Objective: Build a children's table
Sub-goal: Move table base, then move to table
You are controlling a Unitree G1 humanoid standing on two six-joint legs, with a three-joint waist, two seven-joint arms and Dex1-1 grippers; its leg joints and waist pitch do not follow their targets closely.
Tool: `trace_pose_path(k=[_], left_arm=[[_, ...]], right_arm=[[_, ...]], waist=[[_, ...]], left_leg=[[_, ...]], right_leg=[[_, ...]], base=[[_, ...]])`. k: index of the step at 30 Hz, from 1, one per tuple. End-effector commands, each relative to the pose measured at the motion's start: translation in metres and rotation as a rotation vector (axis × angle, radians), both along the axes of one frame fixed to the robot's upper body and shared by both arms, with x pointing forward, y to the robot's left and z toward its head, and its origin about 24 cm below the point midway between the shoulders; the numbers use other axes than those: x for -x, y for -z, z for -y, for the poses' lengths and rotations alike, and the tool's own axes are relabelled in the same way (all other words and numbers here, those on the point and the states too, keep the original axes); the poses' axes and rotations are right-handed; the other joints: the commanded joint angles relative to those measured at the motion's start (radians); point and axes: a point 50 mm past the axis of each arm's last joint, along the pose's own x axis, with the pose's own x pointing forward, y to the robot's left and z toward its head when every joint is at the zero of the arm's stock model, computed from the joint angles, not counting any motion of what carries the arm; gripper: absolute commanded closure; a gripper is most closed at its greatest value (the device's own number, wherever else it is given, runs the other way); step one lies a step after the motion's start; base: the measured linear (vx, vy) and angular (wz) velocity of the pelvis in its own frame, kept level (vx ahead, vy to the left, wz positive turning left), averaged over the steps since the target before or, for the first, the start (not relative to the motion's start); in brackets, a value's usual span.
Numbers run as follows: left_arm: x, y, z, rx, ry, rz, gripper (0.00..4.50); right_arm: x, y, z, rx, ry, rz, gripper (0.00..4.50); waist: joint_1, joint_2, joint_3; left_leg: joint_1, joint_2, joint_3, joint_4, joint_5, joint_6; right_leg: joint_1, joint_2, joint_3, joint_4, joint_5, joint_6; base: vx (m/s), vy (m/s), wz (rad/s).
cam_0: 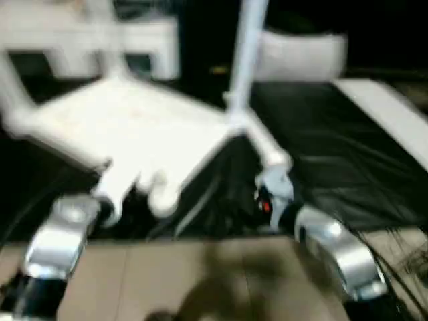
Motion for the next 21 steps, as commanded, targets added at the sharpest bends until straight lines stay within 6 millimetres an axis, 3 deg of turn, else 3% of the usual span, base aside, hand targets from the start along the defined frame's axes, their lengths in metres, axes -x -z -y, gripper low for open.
trace_pose_path(k=[1,2,3,4,5,6,7,8,9,11,12,15,16,19,20,21], left_arm=[[-0.012,-0.014,-0.004,0.046,-0.097,0.109,2.82],[-0.012,-0.014,-0.004,0.046,-0.097,0.109,2.82],[-0.012,-0.017,-0.008,0.041,-0.113,0.135,2.82],[-0.001,-0.024,-0.017,0.017,-0.13,0.164,2.82],[-0.001,-0.024,-0.017,0.017,-0.13,0.164,2.82],[0.006,-0.028,-0.019,0.031,-0.138,0.173,2.82],[0.011,-0.032,-0.019,0.055,-0.134,0.188,2.82],[0.015,-0.038,-0.017,0.072,-0.117,0.228,2.82],[0.015,-0.038,-0.017,0.072,-0.117,0.228,2.82],[0.019,-0.058,0.001,0.227,-0.088,0.427,2.82],[0.019,-0.061,0.004,0.255,-0.1,0.47,2.82],[0.017,-0.06,0.017,0.259,-0.113,0.497,2.82],[0.015,-0.06,0.023,0.25,-0.121,0.509,2.82],[0.011,-0.061,0.043,0.305,-0.141,0.532,2.82],[0.01,-0.061,0.044,0.311,-0.145,0.536,2.82],[0.01,-0.062,0.045,0.326,-0.157,0.547,2.82]], right_arm=[[-0.001,-0.003,-0.002,-0.007,-0.003,0.009,0.0],[-0.001,-0.003,-0.002,-0.007,-0.003,0.009,0.0],[-0.002,-0.003,-0.002,-0.008,0.0,0.009,0.0],[0.0,-0.004,0.0,-0.023,0.013,0.009,0.0],[0.0,-0.004,0.0,-0.023,0.013,0.009,0.0],[0.0,-0.004,0.001,-0.032,0.034,0.006,0.0],[0.0,-0.004,0.003,-0.043,0.051,0.002,0.0],[0.001,-0.005,0.004,-0.051,0.071,0.001,0.0],[0.001,-0.005,0.004,-0.051,0.071,0.001,0.0],[-0.002,-0.008,0.009,-0.079,0.174,0.026,0.0],[-0.003,-0.008,0.01,-0.088,0.205,0.031,0.0],[-0.003,-0.011,0.011,-0.093,0.221,0.071,0.0],[-0.003,-0.01,0.011,-0.093,0.224,0.082,0.0],[-0.003,-0.012,0.009,-0.097,0.238,0.108,0.0],[-0.003,-0.012,0.009,-0.1,0.239,0.108,0.0],[-0.004,-0.013,0.008,-0.108,0.242,0.108,0.0]], waist=[[-0.002,0.003,-0.05],[-0.024,0.001,-0.062],[-0.031,0.014,-0.064],[-0.045,0.028,-0.063],[-0.05,0.024,-0.066],[-0.064,0.018,-0.054],[-0.071,0.016,-0.056],[-0.078,0.008,-0.056],[-0.079,0.008,-0.058],[-0.078,-0.006,-0.059],[-0.075,-0.005,-0.059],[-0.075,-0.01,-0.061],[-0.074,-0.013,-0.063],[-0.071,-0.012,-0.071],[-0.059,-0.03,-0.066],[-0.06,-0.004,-0.078]], left_leg=[[0.022,0.044,-0.023,-0.109,-0.123,-0.03],[0.063,0.06,-0.008,-0.151,-0.279,-0.029],[0.056,0.067,-0.009,-0.164,-0.312,-0.028],[0.026,0.073,-0.01,-0.177,-0.305,-0.028],[0.017,0.079,-0.014,-0.184,-0.312,-0.03],[0.011,0.077,-0.009,-0.192,-0.401,-0.033],[0.026,0.072,-0.001,-0.183,-0.442,-0.039],[0.015,0.069,0.001,-0.183,-0.41,-0.035],[0.007,0.07,0.002,-0.183,-0.382,-0.032],[0.005,0.067,0.013,-0.177,-0.318,-0.014],[0.0,0.069,0.017,-0.176,-0.274,-0.01],[-0.007,0.064,0.025,-0.174,-0.215,0.002],[-0.007,0.064,0.027,-0.172,-0.184,0.005],[-0.008,0.065,0.033,-0.164,-0.081,0.005],[-0.063,0.038,-0.006,-0.177,-0.059,0.07],[-0.046,0.027,-0.021,-0.165,-0.05,0.142]], right_leg=[[0.021,-0.094,0.071,-0.177,-0.567,-0.115],[-0.015,-0.021,0.051,-0.134,-0.27,-0.141],[-0.005,-0.023,0.049,-0.129,-0.17,-0.167],[0.018,-0.032,0.049,-0.128,-0.031,-0.193],[0.03,-0.037,0.042,-0.128,-0.006,-0.199],[0.025,-0.036,0.038,-0.143,-0.108,-0.18],[0.012,-0.045,0.045,-0.163,-0.188,-0.176],[0.016,-0.051,0.051,-0.164,-0.193,-0.183],[0.022,-0.053,0.052,-0.162,-0.184,-0.183],[0.014,-0.052,0.054,-0.168,-0.182,-0.183],[0.016,-0.053,0.055,-0.168,-0.157,-0.194],[0.019,-0.046,0.055,-0.165,-0.141,-0.167],[0.02,-0.044,0.055,-0.163,-0.113,-0.155],[0.027,-0.038,0.055,-0.152,0.023,-0.166],[0.069,-0.057,0.01,-0.144,0.055,-0.158],[0.072,-0.068,-0.021,-0.159,0.039,-0.154]], base=[[0.141,-0.016,-0.08],[0.0,0.0,0.0],[-0.075,-0.031,0.23],[-0.078,-0.009,0.12],[0.0,0.0,0.0],[0.0,0.0,0.0],[0.0,0.0,0.0],[0.0,0.0,0.0],[0.0,0.0,0.0],[0.0,0.0,0.0],[0.0,0.0,0.0],[0.0,0.0,0.0],[0.0,0.0,0.0],[0.0,0.0,0.0],[0.0,0.0,0.0],[0.029,-0.022,0.35]])
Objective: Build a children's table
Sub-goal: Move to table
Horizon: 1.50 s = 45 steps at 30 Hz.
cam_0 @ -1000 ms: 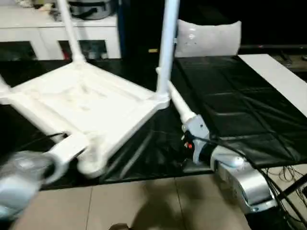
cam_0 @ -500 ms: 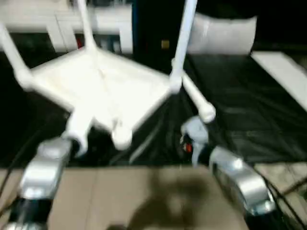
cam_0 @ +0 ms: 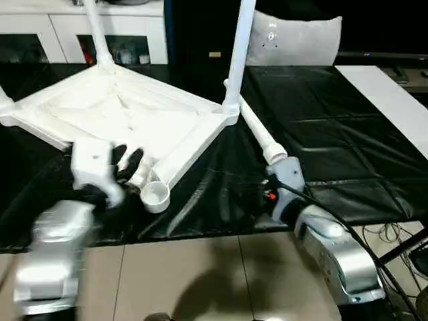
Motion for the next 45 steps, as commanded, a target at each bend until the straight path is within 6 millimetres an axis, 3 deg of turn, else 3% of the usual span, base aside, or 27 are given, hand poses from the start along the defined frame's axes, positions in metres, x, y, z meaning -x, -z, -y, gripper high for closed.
trace_pose_path(k=[1,4,8,9,10,11,12,13,14,15,16,17,18,19,20,21,22,23,24,25,26,27,28,31,34,39,45], left_arm=[[-0.002,-0.003,0.001,-0.016,-0.034,0.022,2.82],[-0.002,0.004,0.008,-0.069,-0.005,0.008,2.82],[-0.001,0.009,0.007,-0.091,0.001,-0.012,2.82],[-0.001,0.01,0.006,-0.095,0.003,-0.019,2.82],[-0.001,0.011,0.006,-0.096,0.005,-0.02,2.82],[-0.002,0.012,0.007,-0.095,0.011,-0.024,2.82],[-0.003,0.012,0.008,-0.092,0.015,-0.027,2.82],[-0.003,0.012,0.009,-0.092,0.018,-0.03,2.82],[-0.004,0.012,0.01,-0.091,0.026,-0.029,2.82],[-0.005,0.012,0.012,-0.093,0.037,-0.027,2.82],[-0.006,0.013,0.013,-0.104,0.043,-0.031,2.82],[-0.006,0.014,0.013,-0.111,0.046,-0.034,2.82],[-0.005,0.015,0.016,-0.112,0.081,-0.04,2.82],[-0.005,0.015,0.016,-0.112,0.092,-0.041,2.82],[-0.004,0.016,0.019,-0.118,0.123,-0.04,2.82],[-0.003,0.016,0.022,-0.107,0.16,-0.038,2.82],[-0.002,0.016,0.023,-0.101,0.177,-0.04,2.82],[-0.001,0.017,0.025,-0.1,0.205,-0.046,2.82],[0.0,0.016,0.027,-0.103,0.234,-0.048,2.82],[0.0,0.015,0.029,-0.086,0.269,-0.049,2.82],[0.001,0.011,0.032,-0.055,0.313,-0.044,2.82],[0.002,0.009,0.033,-0.032,0.34,-0.04,2.63],[0.002,0.007,0.035,-0.025,0.364,-0.045,2.63],[-0.002,0.008,0.035,-0.058,0.366,-0.063,2.63],[-0.001,0.011,0.04,-0.077,0.43,-0.083,2.63],[0.004,0.009,0.05,-0.122,0.609,-0.137,2.63],[0.01,0.002,0.055,-0.171,0.756,-0.166,2.63]], right_arm=[[-0.002,-0.008,0.0,-0.022,0.016,0.036,0.0],[-0.005,-0.01,-0.002,-0.026,0.016,0.042,0.0],[-0.006,-0.01,-0.001,-0.027,0.02,0.047,0.0],[-0.007,-0.009,0.001,-0.032,0.035,0.049,0.0],[-0.007,-0.009,0.002,-0.036,0.047,0.048,0.0],[-0.007,-0.008,0.004,-0.034,0.061,0.045,0.0],[-0.007,-0.007,0.004,-0.026,0.064,0.042,0.0],[-0.006,-0.007,0.005,-0.018,0.069,0.042,0.0],[-0.006,-0.007,0.006,-0.02,0.081,0.042,0.0],[-0.006,-0.007,0.008,-0.024,0.096,0.043,0.0],[-0.006,-0.006,0.009,-0.02,0.102,0.046,0.0],[-0.006,-0.006,0.009,-0.015,0.104,0.049,0.0],[-0.006,-0.005,0.011,0.004,0.12,0.044,0.0],[-0.005,-0.005,0.012,0.009,0.125,0.043,0.0],[-0.006,-0.004,0.015,0.022,0.158,0.034,0.0],[-0.008,-0.005,0.018,0.022,0.193,0.02,0.0],[-0.008,-0.005,0.019,0.022,0.208,0.014,0.0],[-0.01,-0.005,0.022,0.041,0.225,0.004,0.0],[-0.011,-0.006,0.024,0.062,0.239,-0.006,0.0],[-0.014,-0.008,0.027,0.083,0.258,-0.01,0.0],[-0.019,-0.011,0.032,0.121,0.284,-0.032,0.0],[-0.022,-0.013,0.035,0.143,0.301,-0.047,0.0],[-0.026,-0.017,0.038,0.162,0.318,-0.056,0.0],[-0.034,-0.021,0.043,0.184,0.313,-0.087,0.0],[-0.04,-0.02,0.048,0.193,0.342,-0.12,0.0],[-0.07,-0.02,0.06,0.291,0.353,-0.273,0.0],[-0.098,-0.021,0.069,0.311,0.332,-0.403,0.0]], waist=[[0.003,0.004,-0.065],[0.0,0.026,-0.038],[0.002,0.029,-0.03],[-0.022,0.058,-0.048],[-0.04,0.05,-0.028],[-0.049,0.057,-0.048],[-0.054,0.048,-0.051],[-0.054,0.042,-0.048],[-0.058,0.03,-0.048],[-0.035,0.0,-0.041],[0.008,-0.02,-0.045],[0.022,-0.027,-0.058],[0.034,-0.017,-0.063],[0.03,-0.011,-0.059],[0.031,0.009,-0.067],[0.023,0.046,-0.079],[-0.014,0.091,-0.067],[-0.043,0.086,-0.108],[-0.036,0.086,-0.111],[-0.023,0.071,-0.109],[-0.029,0.058,-0.115],[-0.023,0.027,-0.11],[-0.006,-0.009,-0.093],[-0.004,0.013,-0.085],[-0.024,0.037,-0.067],[-0.035,0.033,-0.05],[-0.038,0.015,-0.06]], left_leg=[[-0.04,0.003,-0.029,-0.07,-0.121,0.195],[-0.031,0.006,-0.025,-0.076,-0.339,0.163],[-0.023,0.01,-0.013,-0.074,-0.361,0.146],[0.092,0.059,-0.021,-0.095,-0.387,0.118],[0.112,0.09,-0.056,-0.12,-0.475,0.105],[0.166,0.124,-0.102,-0.138,-0.466,0.144],[0.183,0.135,-0.124,-0.138,-0.411,0.21],[0.199,0.132,-0.126,-0.12,-0.287,0.354],[0.194,0.125,-0.118,-0.113,-0.223,0.405],[0.123,0.039,-0.027,-0.082,-0.196,0.378],[0.012,-0.054,0.026,0.035,-0.159,0.31],[-0.044,-0.041,0.01,0.093,-0.116,0.272],[-0.084,-0.028,-0.003,0.122,-0.046,0.191],[-0.101,-0.026,-0.001,0.094,0.036,0.145],[-0.087,-0.016,-0.001,0.055,0.085,0.144],[-0.062,0.0,0.003,-0.018,0.218,0.179],[0.022,0.061,-0.07,-0.053,0.248,0.283],[0.143,0.151,-0.156,-0.018,0.441,0.467],[0.141,0.158,-0.168,0.001,0.676,0.496],[0.123,0.144,-0.147,0.03,1.089,0.452],[0.12,0.123,-0.146,0.036,1.197,0.412],[0.068,0.041,-0.101,0.044,1.084,0.325],[-0.008,-0.04,-0.015,0.032,0.609,0.234],[-0.019,-0.013,-0.003,-0.035,0.059,0.081],[0.002,0.016,-0.004,-0.07,-0.192,-0.012],[0.025,0.017,0.005,-0.076,-0.449,-0.081],[0.001,0.019,0.018,-0.075,-0.343,-0.056]], right_leg=[[0.102,-0.103,-0.004,-0.083,-0.17,-0.154],[0.138,-0.105,-0.055,-0.141,-0.578,-0.15],[0.184,-0.102,-0.086,-0.166,-0.639,-0.138],[0.126,-0.047,-0.065,-0.129,-0.494,-0.16],[0.098,-0.025,-0.064,-0.088,-0.434,-0.173],[0.06,-0.007,-0.037,-0.008,-0.241,-0.157],[0.035,-0.011,-0.022,0.021,-0.19,-0.125],[-0.002,-0.026,0.005,0.048,-0.133,-0.07],[-0.007,-0.04,0.019,0.044,-0.103,-0.058],[0.054,-0.08,0.071,-0.048,-0.035,-0.089],[0.185,-0.141,0.173,-0.121,-0.145,-0.195],[0.244,-0.19,0.204,-0.131,-0.191,-0.222],[0.247,-0.177,0.181,-0.115,-0.14,-0.242],[0.241,-0.129,0.126,-0.105,-0.065,-0.244],[0.23,-0.104,0.1,-0.1,-0.04,-0.24],[0.214,-0.043,0.036,-0.08,0.013,-0.185],[0.122,0.023,-0.014,0.008,0.003,-0.1],[0.0,0.002,0.015,0.093,-0.073,-0.053],[-0.013,-0.018,0.038,0.098,-0.039,-0.021],[-0.03,-0.049,0.084,0.07,0.11,0.066],[-0.033,-0.06,0.102,0.053,0.188,0.1],[-0.022,-0.068,0.122,0.003,0.322,0.096],[0.023,-0.067,0.122,-0.014,0.44,0.052],[0.069,-0.067,0.099,-0.015,0.347,-0.023],[0.052,-0.049,0.095,-0.037,-0.053,-0.127],[0.018,-0.052,0.104,-0.071,-0.465,-0.11],[0.028,-0.06,0.094,-0.062,-0.393,-0.134]], base=[[0.043,-0.029,0.64],[0.033,-0.016,0.5],[0.088,0.0,0.66],[0.125,0.008,0.65],[0.125,0.008,0.65],[0.182,-0.012,0.4],[0.191,-0.012,0.09],[0.191,-0.012,0.09],[0.16,-0.025,0.04],[0.182,-0.054,0.18],[0.182,-0.054,0.18],[0.192,-0.049,0.09],[0.166,-0.019,-0.16],[0.166,-0.019,-0.16],[0.153,-0.001,-0.1],[0.178,0.036,-0.03],[0.178,0.036,-0.03],[0.205,0.032,-0.03],[0.142,0.013,-0.02],[0.142,0.013,-0.02],[-0.039,0.066,-0.05],[-0.146,0.074,0.0],[-0.146,0.074,0.0],[-0.008,-0.037,-0.01],[-0.085,-0.031,-0.07],[-0.101,0.002,-0.03],[-0.046,0.003,-0.02]])
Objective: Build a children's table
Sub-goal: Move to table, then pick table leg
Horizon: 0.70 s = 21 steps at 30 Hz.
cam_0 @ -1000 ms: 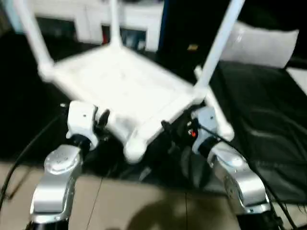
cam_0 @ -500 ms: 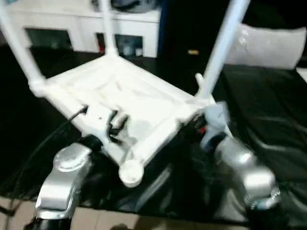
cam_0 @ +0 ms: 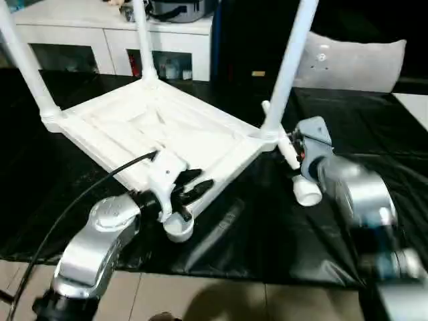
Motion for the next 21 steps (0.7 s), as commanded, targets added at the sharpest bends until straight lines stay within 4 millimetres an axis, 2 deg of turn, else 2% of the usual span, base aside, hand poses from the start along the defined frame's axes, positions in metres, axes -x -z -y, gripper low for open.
trace_pose_path(k=[1,2,3,4,6,9,11,12,13,15,16,18,20,21], left_arm=[[0.005,-0.006,0.004,-0.009,0.08,-0.012,2.63],[0.005,-0.006,0.004,-0.016,0.087,-0.018,2.63],[0.005,-0.006,0.004,-0.025,0.09,-0.02,2.48],[0.005,-0.006,0.004,-0.029,0.091,-0.02,2.48],[0.004,-0.006,0.004,-0.032,0.087,-0.019,2.48],[0.002,-0.006,0.005,-0.031,0.084,-0.019,2.48],[0.002,-0.007,0.005,-0.031,0.087,-0.021,2.48],[0.001,-0.007,0.005,-0.032,0.088,-0.021,2.48],[0.001,-0.007,0.005,-0.032,0.09,-0.021,2.48],[0.0,-0.008,0.005,-0.034,0.093,-0.02,2.48],[0.0,-0.008,0.005,-0.035,0.093,-0.02,2.48],[0.0,-0.008,0.005,-0.038,0.095,-0.018,2.48],[-0.001,-0.008,0.005,-0.04,0.097,-0.017,2.48],[-0.001,-0.008,0.005,-0.04,0.097,-0.017,2.48]], right_arm=[[-0.009,-0.003,0.009,-0.031,0.034,-0.05,0.0],[-0.011,-0.003,0.011,-0.031,0.042,-0.073,0.0],[-0.013,-0.002,0.014,-0.015,0.05,-0.097,0.3],[-0.013,-0.001,0.015,-0.012,0.052,-0.106,0.37],[-0.015,0.0,0.017,-0.015,0.069,-0.13,0.43],[-0.016,0.003,0.019,-0.033,0.076,-0.149,0.72],[-0.015,0.006,0.018,-0.063,0.073,-0.171,0.83],[-0.015,0.008,0.018,-0.082,0.073,-0.185,0.83],[-0.015,0.01,0.018,-0.1,0.074,-0.201,1.08],[-0.014,0.011,0.017,-0.12,0.067,-0.22,1.08],[-0.014,0.012,0.018,-0.12,0.066,-0.226,1.28],[-0.013,0.013,0.018,-0.128,0.063,-0.243,1.48],[-0.012,0.014,0.019,-0.139,0.061,-0.269,1.67],[-0.011,0.015,0.02,-0.14,0.062,-0.273,1.67]], waist=[[0.0,-0.012,-0.057],[0.003,-0.012,-0.061],[0.004,-0.012,-0.06],[0.005,-0.009,-0.057],[0.008,-0.013,-0.06],[0.014,-0.015,-0.065],[0.017,-0.015,-0.072],[0.019,-0.013,-0.078],[0.023,-0.014,-0.083],[0.026,-0.014,-0.084],[0.028,-0.015,-0.08],[0.03,-0.015,-0.076],[0.031,-0.017,-0.071],[0.031,-0.016,-0.069]], left_leg=[[0.012,0.04,-0.007,-0.085,-0.338,-0.067],[0.008,0.042,0.002,-0.082,-0.287,-0.054],[0.011,0.044,0.006,-0.082,-0.283,-0.049],[0.012,0.046,0.011,-0.081,-0.304,-0.044],[0.009,0.05,0.015,-0.081,-0.3,-0.048],[0.009,0.054,0.025,-0.078,-0.236,-0.043],[0.007,0.054,0.029,-0.073,-0.176,-0.034],[0.005,0.054,0.033,-0.067,-0.119,-0.021],[0.002,0.053,0.036,-0.061,-0.067,-0.002],[0.0,0.052,0.04,-0.057,-0.022,0.027],[0.0,0.054,0.042,-0.057,-0.035,0.037],[0.003,0.058,0.045,-0.06,-0.074,0.035],[0.007,0.062,0.046,-0.066,-0.141,0.008],[0.007,0.062,0.046,-0.067,-0.159,0.0]], right_leg=[[0.021,-0.049,0.014,-0.094,-0.338,-0.178],[0.021,-0.047,0.009,-0.089,-0.27,-0.199],[0.018,-0.046,0.009,-0.09,-0.254,-0.204],[0.012,-0.045,0.006,-0.09,-0.261,-0.214],[0.015,-0.048,0.006,-0.09,-0.27,-0.203],[0.016,-0.044,0.005,-0.082,-0.17,-0.215],[0.021,-0.042,0.004,-0.073,-0.084,-0.231],[0.025,-0.041,0.003,-0.065,-0.001,-0.246],[0.026,-0.038,0.003,-0.057,0.088,-0.262],[0.027,-0.035,0.002,-0.052,0.165,-0.281],[0.025,-0.037,0.002,-0.055,0.153,-0.287],[0.023,-0.038,0.003,-0.06,0.092,-0.288],[0.018,-0.039,0.004,-0.068,-0.022,-0.276],[0.017,-0.039,0.004,-0.07,-0.05,-0.271]], base=[[0.0,0.0,0.0],[0.0,0.0,0.0],[0.0,0.0,0.0],[0.0,0.0,0.0],[0.0,0.0,0.0],[0.0,0.0,0.0],[0.0,0.0,0.0],[0.0,0.0,0.0],[0.0,0.0,0.0],[0.0,0.0,0.0],[0.0,0.0,0.0],[0.0,0.0,0.0],[0.0,0.0,0.0],[0.0,0.0,0.0]])
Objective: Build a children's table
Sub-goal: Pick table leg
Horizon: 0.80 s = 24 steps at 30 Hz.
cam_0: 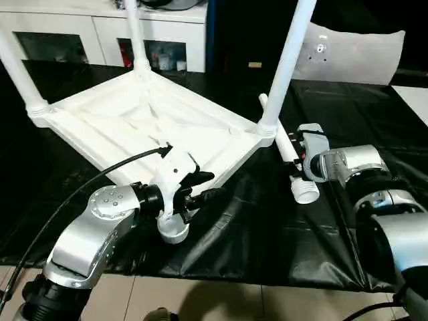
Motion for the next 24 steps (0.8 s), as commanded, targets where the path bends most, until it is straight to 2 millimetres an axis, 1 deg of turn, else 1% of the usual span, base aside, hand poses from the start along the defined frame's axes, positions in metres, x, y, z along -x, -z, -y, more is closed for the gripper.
trace_pose_path(k=[1,3,4,5,6,7,8,10,14,16,18,19,20,21,22,23,24], left_arm=[[-0.001,-0.001,0.001,-0.009,0.011,0.0,2.48],[-0.001,-0.001,0.001,-0.008,0.011,0.0,2.48],[-0.001,-0.001,0.002,-0.007,0.012,0.0,2.48],[-0.001,-0.001,0.002,-0.007,0.013,-0.001,2.48],[-0.001,-0.001,0.002,-0.006,0.013,-0.001,2.48],[-0.001,0.0,0.003,-0.004,0.016,-0.003,2.48],[-0.001,0.0,0.003,-0.004,0.016,-0.003,2.48],[-0.001,0.0,0.004,-0.004,0.019,-0.005,2.48],[-0.001,0.001,0.005,-0.005,0.026,-0.008,2.48],[0.0,0.002,0.005,-0.007,0.03,-0.008,2.48],[0.0,0.001,0.005,-0.009,0.033,-0.008,2.48],[0.0,0.001,0.005,-0.009,0.034,-0.007,2.48],[0.0,0.001,0.005,-0.008,0.034,-0.007,2.48],[0.0,0.001,0.006,0.002,0.03,-0.005,2.48],[0.001,0.0,0.006,0.018,0.022,-0.003,2.48],[0.001,0.0,0.006,0.027,0.017,-0.001,2.48],[0.002,-0.001,0.006,0.048,0.007,0.005,2.48]], right_arm=[[0.001,0.0,0.004,-0.021,0.006,-0.023,1.74],[0.002,0.001,0.004,-0.021,0.004,-0.029,2.02],[0.003,0.002,0.005,-0.027,0.004,-0.036,2.09],[0.003,0.003,0.006,-0.028,0.009,-0.039,2.18],[0.003,0.003,0.007,-0.027,0.01,-0.04,2.18],[0.004,0.004,0.009,-0.029,0.018,-0.043,2.33],[0.004,0.004,0.009,-0.029,0.018,-0.043,2.33],[0.005,0.005,0.012,-0.029,0.017,-0.049,2.42],[0.006,0.005,0.016,-0.028,0.012,-0.059,2.51],[0.007,0.005,0.019,-0.031,0.013,-0.062,2.53],[0.008,0.004,0.024,-0.044,0.028,-0.057,2.56],[0.008,0.003,0.027,-0.056,0.044,-0.049,2.56],[0.008,0.002,0.028,-0.062,0.052,-0.044,2.57],[0.006,-0.001,0.031,-0.087,0.094,-0.016,2.57],[0.004,-0.005,0.036,-0.115,0.14,0.028,2.57],[0.002,-0.008,0.039,-0.132,0.167,0.065,2.57],[-0.003,-0.017,0.045,-0.193,0.238,0.149,2.59]], waist=[[0.003,-0.006,-0.067],[0.002,-0.007,-0.065],[0.001,-0.007,-0.065],[0.001,-0.007,-0.065],[0.002,-0.006,-0.065],[0.001,-0.007,-0.066],[0.001,-0.007,-0.066],[0.0,-0.004,-0.068],[0.001,-0.006,-0.069],[0.001,-0.003,-0.07],[0.001,-0.005,-0.07],[0.002,-0.009,-0.07],[0.002,-0.008,-0.07],[0.003,-0.007,-0.07],[0.004,-0.004,-0.07],[0.007,-0.006,-0.07],[0.008,-0.003,-0.071]], left_leg=[[0.029,0.031,0.004,-0.069,-0.212,-0.023],[0.031,0.032,0.003,-0.072,-0.241,-0.039],[0.031,0.032,0.002,-0.073,-0.255,-0.046],[0.029,0.032,0.001,-0.074,-0.254,-0.049],[0.032,0.032,0.002,-0.074,-0.256,-0.051],[0.031,0.031,0.003,-0.072,-0.254,-0.051],[0.031,0.031,0.003,-0.072,-0.254,-0.051],[0.029,0.03,0.003,-0.071,-0.233,-0.045],[0.029,0.03,0.006,-0.068,-0.214,-0.034],[0.029,0.03,0.006,-0.067,-0.21,-0.031],[0.03,0.031,0.006,-0.067,-0.21,-0.029],[0.029,0.031,0.007,-0.067,-0.209,-0.027],[0.03,0.031,0.007,-0.067,-0.209,-0.026],[0.03,0.031,0.007,-0.067,-0.208,-0.025],[0.032,0.031,0.007,-0.066,-0.21,-0.027],[0.033,0.032,0.009,-0.065,-0.206,-0.029],[0.033,0.031,0.009,-0.064,-0.202,-0.031]], right_leg=[[0.041,-0.042,0.018,-0.074,-0.115,-0.246],[0.038,-0.042,0.019,-0.077,-0.156,-0.233],[0.039,-0.043,0.019,-0.078,-0.175,-0.225],[0.04,-0.044,0.019,-0.077,-0.178,-0.221],[0.036,-0.042,0.019,-0.079,-0.181,-0.216],[0.037,-0.043,0.02,-0.079,-0.174,-0.215],[0.037,-0.043,0.02,-0.079,-0.174,-0.215],[0.038,-0.042,0.02,-0.076,-0.144,-0.22],[0.039,-0.04,0.019,-0.075,-0.114,-0.232],[0.039,-0.039,0.019,-0.074,-0.105,-0.237],[0.04,-0.039,0.018,-0.075,-0.103,-0.24],[0.04,-0.039,0.018,-0.075,-0.104,-0.242],[0.04,-0.04,0.019,-0.075,-0.105,-0.242],[0.04,-0.04,0.018,-0.075,-0.108,-0.243],[0.038,-0.04,0.019,-0.075,-0.109,-0.243],[0.039,-0.041,0.02,-0.076,-0.099,-0.241],[0.039,-0.04,0.02,-0.074,-0.091,-0.24]], base=[[0.0,0.0,0.0],[0.0,0.0,0.0],[0.0,0.0,0.0],[0.0,0.0,0.0],[0.0,0.0,0.0],[0.0,0.0,0.0],[0.0,0.0,0.0],[0.0,0.0,0.0],[0.0,0.0,0.0],[0.0,0.0,0.0],[0.0,0.0,0.0],[0.0,0.0,0.0],[0.0,0.0,0.0],[0.0,0.0,0.0],[0.0,0.0,0.0],[0.0,0.0,0.0],[0.0,0.0,0.0]])
